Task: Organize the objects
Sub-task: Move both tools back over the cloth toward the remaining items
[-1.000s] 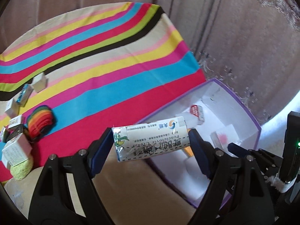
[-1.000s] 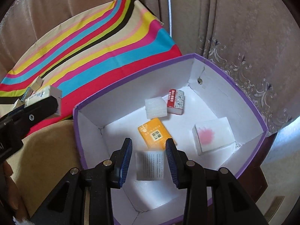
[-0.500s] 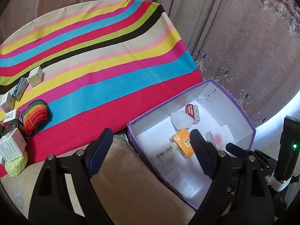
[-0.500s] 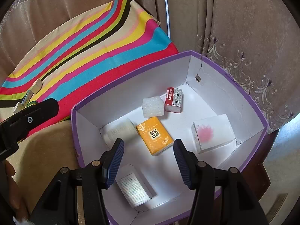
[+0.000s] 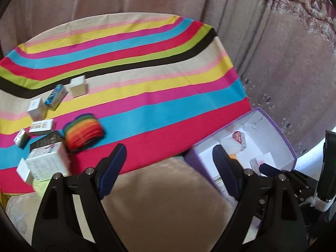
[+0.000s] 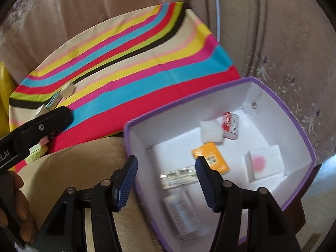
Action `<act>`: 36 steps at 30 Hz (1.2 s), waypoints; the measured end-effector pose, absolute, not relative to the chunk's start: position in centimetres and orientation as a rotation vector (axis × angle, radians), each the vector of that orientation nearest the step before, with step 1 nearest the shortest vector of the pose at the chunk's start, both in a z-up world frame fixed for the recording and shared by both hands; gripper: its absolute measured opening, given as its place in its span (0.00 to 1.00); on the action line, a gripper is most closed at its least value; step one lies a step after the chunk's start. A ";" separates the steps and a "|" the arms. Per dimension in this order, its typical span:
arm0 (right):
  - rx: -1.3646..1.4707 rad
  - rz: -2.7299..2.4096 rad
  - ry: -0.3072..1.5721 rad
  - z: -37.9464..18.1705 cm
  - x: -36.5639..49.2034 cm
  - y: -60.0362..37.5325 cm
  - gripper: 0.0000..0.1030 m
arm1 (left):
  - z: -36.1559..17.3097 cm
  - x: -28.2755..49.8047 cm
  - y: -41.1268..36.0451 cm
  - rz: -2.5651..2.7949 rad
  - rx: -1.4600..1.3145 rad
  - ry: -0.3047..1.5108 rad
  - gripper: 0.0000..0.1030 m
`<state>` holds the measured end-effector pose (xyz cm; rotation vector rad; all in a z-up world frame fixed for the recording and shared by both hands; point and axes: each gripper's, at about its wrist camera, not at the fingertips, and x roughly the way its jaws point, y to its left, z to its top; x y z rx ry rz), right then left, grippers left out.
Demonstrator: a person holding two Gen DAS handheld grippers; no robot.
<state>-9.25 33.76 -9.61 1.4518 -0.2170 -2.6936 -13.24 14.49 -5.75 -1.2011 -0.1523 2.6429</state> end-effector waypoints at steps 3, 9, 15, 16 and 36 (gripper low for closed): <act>1.435 -2.669 -0.173 -9.3 -9.3 31.7 0.57 | -5.5 -12.5 11.9 2.680 -1.188 -0.183 0.83; 1.433 -2.616 -0.086 -9.5 -9.7 28.3 0.57 | -5.0 -10.7 5.7 2.798 -1.162 -0.229 0.83; 1.420 -2.588 -0.058 -9.4 -10.4 26.1 0.57 | -5.6 -9.2 -1.4 2.904 -1.207 -0.368 0.83; 1.417 -2.576 -0.041 -9.4 -10.6 25.5 0.57 | -5.8 -9.0 -2.5 2.918 -1.216 -0.393 0.83; 1.331 -2.494 0.093 -7.7 -15.5 19.1 0.57 | -11.5 -14.9 -16.0 2.786 -1.576 -1.107 0.61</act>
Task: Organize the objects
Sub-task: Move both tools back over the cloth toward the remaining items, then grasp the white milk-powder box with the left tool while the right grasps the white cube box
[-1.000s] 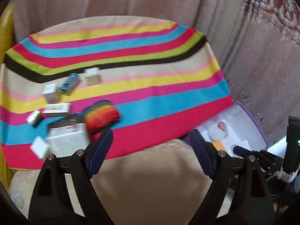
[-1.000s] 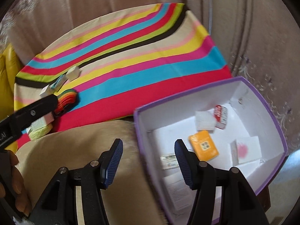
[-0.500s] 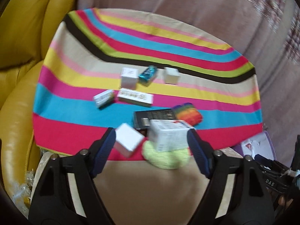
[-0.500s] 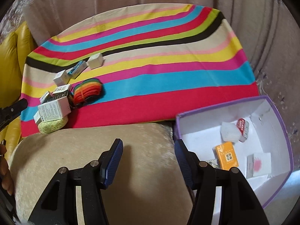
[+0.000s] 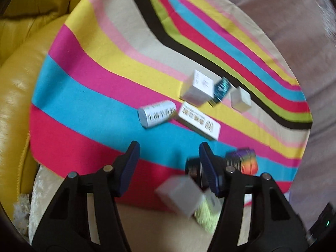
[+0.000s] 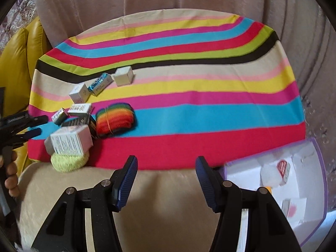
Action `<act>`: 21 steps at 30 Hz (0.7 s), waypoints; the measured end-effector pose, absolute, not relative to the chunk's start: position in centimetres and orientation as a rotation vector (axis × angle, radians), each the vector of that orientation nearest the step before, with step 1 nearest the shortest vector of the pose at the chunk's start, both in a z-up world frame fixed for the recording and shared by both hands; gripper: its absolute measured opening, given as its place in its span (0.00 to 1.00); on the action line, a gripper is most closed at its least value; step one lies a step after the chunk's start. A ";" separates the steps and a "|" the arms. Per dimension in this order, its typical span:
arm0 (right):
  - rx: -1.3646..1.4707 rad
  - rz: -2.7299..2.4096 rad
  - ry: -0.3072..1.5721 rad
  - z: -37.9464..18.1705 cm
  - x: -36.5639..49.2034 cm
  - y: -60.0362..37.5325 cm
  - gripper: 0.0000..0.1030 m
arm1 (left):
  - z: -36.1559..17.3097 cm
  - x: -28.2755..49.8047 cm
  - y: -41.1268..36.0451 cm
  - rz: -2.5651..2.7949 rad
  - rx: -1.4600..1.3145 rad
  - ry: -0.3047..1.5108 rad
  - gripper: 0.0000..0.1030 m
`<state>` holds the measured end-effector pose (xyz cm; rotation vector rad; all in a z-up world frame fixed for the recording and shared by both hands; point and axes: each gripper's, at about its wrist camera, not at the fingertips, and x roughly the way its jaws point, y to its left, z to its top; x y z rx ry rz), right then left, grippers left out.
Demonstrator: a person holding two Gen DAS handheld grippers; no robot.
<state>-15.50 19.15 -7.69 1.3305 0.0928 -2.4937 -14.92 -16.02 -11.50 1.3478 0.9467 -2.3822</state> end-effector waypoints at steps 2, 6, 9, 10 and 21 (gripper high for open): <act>1.306 -2.489 0.121 -7.3 -16.2 18.3 0.57 | -11.6 -15.9 -16.9 -2.340 1.341 1.006 0.61; 1.271 -2.488 0.148 -6.8 -18.1 16.6 0.57 | -12.0 -18.1 -17.9 -2.261 1.359 1.061 0.61; 1.241 -2.494 0.160 -6.3 -20.1 15.2 0.57 | -13.0 -19.3 -18.5 -2.175 1.393 1.070 0.61; 1.231 -2.498 0.163 -6.2 -20.7 14.8 0.57 | -13.4 -19.6 -18.6 -2.152 1.404 1.072 0.61; 1.237 -2.447 0.202 -7.2 -26.6 9.0 0.58 | -14.4 -21.0 -17.9 -2.152 1.442 0.965 0.52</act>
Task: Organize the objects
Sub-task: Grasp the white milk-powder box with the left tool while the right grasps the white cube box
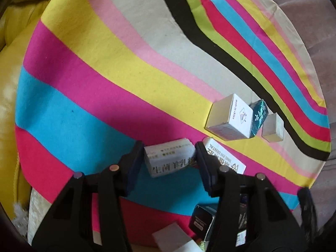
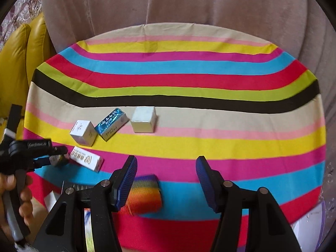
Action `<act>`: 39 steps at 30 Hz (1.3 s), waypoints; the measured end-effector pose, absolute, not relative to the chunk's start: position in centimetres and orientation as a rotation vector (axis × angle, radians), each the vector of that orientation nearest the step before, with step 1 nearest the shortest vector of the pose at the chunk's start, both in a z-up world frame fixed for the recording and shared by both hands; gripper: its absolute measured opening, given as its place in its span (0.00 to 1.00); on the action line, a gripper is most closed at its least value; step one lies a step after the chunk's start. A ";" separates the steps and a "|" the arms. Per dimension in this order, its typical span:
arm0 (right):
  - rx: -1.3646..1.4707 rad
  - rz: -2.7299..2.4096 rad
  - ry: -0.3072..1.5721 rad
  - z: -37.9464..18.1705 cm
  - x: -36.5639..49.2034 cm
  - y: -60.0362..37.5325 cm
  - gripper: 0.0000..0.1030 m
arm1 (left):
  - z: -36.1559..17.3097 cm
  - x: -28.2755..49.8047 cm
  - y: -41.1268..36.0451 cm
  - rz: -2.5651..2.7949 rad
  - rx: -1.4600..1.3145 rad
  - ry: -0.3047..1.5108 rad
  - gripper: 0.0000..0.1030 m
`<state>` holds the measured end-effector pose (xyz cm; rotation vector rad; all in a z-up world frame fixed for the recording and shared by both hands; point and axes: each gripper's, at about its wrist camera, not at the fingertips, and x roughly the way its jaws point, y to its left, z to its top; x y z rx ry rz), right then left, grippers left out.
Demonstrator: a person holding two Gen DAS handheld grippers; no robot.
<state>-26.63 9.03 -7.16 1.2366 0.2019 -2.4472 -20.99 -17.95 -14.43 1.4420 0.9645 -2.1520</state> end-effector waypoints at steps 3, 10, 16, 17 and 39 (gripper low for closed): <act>1.257 -2.434 0.247 -8.0 -28.3 7.3 0.58 | -14.3 -20.5 -17.8 -2.184 1.420 0.949 0.52; 1.325 -2.398 0.297 -10.5 -32.2 3.6 0.58 | -14.1 -18.9 -17.5 -2.284 1.331 0.907 0.52; 1.344 -2.356 0.313 -11.9 -33.1 1.4 0.58 | -12.7 -18.5 -16.9 -2.356 1.253 0.830 0.52; 1.348 -2.358 0.318 -12.1 -33.3 1.1 0.58 | -12.7 -18.5 -16.9 -2.363 1.246 0.822 0.52; 1.257 -2.483 0.326 -11.3 -30.7 3.2 0.40 | -10.7 -18.0 -14.6 -2.447 1.122 0.605 0.52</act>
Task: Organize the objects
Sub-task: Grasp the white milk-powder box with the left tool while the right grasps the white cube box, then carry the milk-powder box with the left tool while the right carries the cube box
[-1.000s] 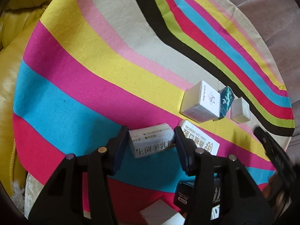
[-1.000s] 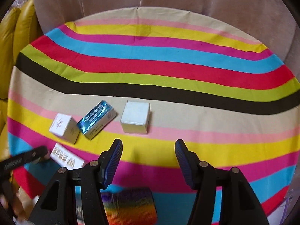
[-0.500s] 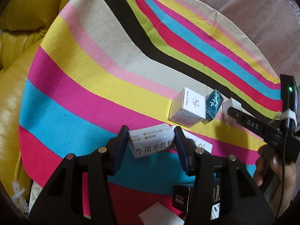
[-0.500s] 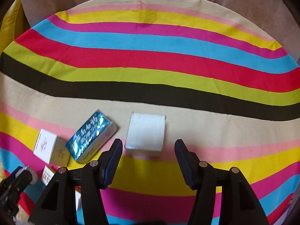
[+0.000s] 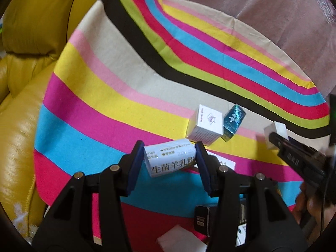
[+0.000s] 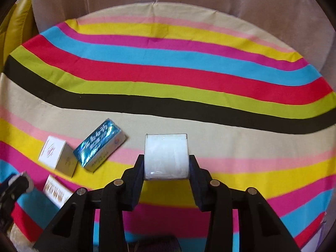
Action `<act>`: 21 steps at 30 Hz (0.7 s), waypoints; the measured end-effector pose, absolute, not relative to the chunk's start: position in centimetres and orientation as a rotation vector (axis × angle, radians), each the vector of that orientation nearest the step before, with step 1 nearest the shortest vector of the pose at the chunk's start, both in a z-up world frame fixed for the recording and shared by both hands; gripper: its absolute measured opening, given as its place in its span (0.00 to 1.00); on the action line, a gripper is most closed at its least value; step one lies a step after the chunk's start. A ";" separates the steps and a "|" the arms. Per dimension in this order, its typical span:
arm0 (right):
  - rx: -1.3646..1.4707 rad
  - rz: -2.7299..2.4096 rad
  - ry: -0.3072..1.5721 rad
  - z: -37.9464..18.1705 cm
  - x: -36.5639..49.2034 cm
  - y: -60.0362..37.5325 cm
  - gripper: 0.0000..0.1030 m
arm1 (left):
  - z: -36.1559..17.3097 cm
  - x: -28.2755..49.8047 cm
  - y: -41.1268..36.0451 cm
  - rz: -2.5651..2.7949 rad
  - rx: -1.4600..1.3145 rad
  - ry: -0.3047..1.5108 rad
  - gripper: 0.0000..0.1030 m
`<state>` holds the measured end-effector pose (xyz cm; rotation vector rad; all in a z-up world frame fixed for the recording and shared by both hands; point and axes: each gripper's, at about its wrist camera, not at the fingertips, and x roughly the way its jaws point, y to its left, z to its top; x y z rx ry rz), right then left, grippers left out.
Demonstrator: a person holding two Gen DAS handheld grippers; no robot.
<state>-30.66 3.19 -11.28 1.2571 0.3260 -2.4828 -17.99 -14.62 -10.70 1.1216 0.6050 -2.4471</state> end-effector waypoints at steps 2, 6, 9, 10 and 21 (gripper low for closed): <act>1.229 -2.502 0.319 -10.7 -29.2 4.0 0.40 | -10.1 -17.6 -14.1 -2.459 1.107 0.585 0.52; 1.195 -2.532 0.294 -9.9 -26.1 5.8 0.40 | -8.9 -16.6 -12.6 -2.494 1.078 0.543 0.52; 1.181 -2.565 0.259 -9.2 -24.1 7.3 0.40 | -8.0 -15.9 -11.5 -2.516 1.059 0.516 0.52; 1.180 -2.575 0.243 -8.9 -23.3 8.1 0.40 | -7.8 -15.7 -11.2 -2.521 1.056 0.509 0.52; 1.206 -2.654 0.186 -8.1 -16.8 15.1 0.40 | -6.6 -12.9 -5.1 -2.646 1.097 0.464 0.52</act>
